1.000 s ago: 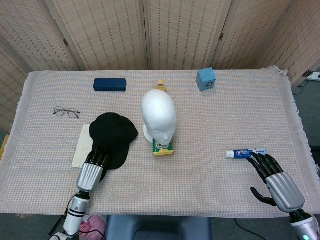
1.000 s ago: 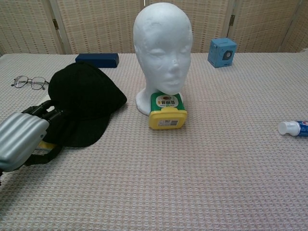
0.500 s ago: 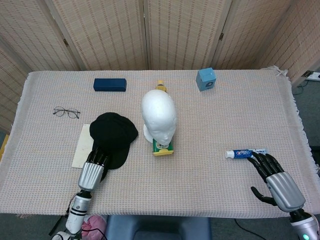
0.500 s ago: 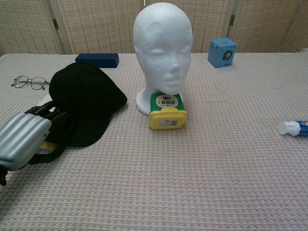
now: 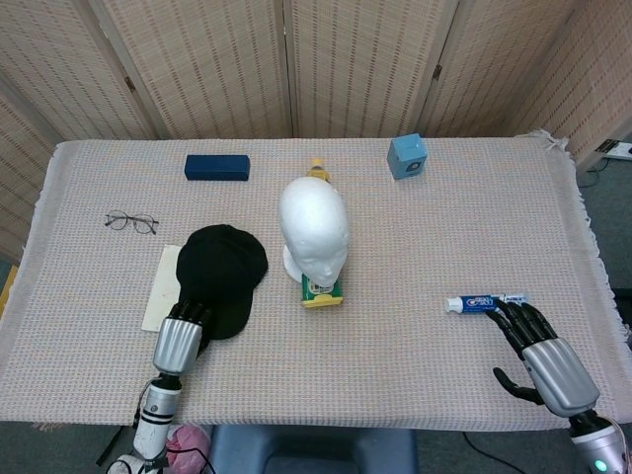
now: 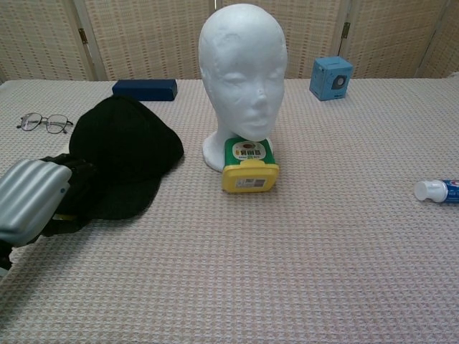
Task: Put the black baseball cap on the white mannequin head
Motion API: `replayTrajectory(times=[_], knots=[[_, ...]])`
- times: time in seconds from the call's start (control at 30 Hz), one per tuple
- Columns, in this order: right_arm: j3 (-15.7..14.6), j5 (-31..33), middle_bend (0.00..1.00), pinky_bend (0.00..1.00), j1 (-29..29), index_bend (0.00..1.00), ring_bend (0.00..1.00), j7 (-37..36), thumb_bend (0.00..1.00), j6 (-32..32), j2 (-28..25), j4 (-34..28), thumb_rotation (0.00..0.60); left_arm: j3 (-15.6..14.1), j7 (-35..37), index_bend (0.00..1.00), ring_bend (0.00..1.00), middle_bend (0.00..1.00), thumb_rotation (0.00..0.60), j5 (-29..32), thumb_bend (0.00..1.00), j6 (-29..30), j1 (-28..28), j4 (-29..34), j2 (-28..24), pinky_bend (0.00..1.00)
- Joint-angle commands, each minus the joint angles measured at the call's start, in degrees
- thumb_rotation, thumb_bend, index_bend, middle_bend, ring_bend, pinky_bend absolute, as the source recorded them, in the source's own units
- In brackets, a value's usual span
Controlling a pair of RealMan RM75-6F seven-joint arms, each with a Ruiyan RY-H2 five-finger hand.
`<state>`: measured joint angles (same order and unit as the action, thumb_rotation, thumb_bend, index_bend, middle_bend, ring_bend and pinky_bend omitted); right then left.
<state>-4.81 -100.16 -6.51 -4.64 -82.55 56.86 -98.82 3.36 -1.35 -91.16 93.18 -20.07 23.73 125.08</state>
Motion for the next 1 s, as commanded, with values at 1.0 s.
replayTrajectory(times=[1.0], knots=[[-0.44, -0.86, 0.0, 0.0, 0.14, 0.0, 0.0, -0.75, 0.28, -0.63, -0.41, -0.15, 0.6, 1.97, -6.31, 0.64, 0.49, 0.71, 0.6, -1.97, 0.38, 14.81, -5.56, 4.42, -12.45, 0.6]])
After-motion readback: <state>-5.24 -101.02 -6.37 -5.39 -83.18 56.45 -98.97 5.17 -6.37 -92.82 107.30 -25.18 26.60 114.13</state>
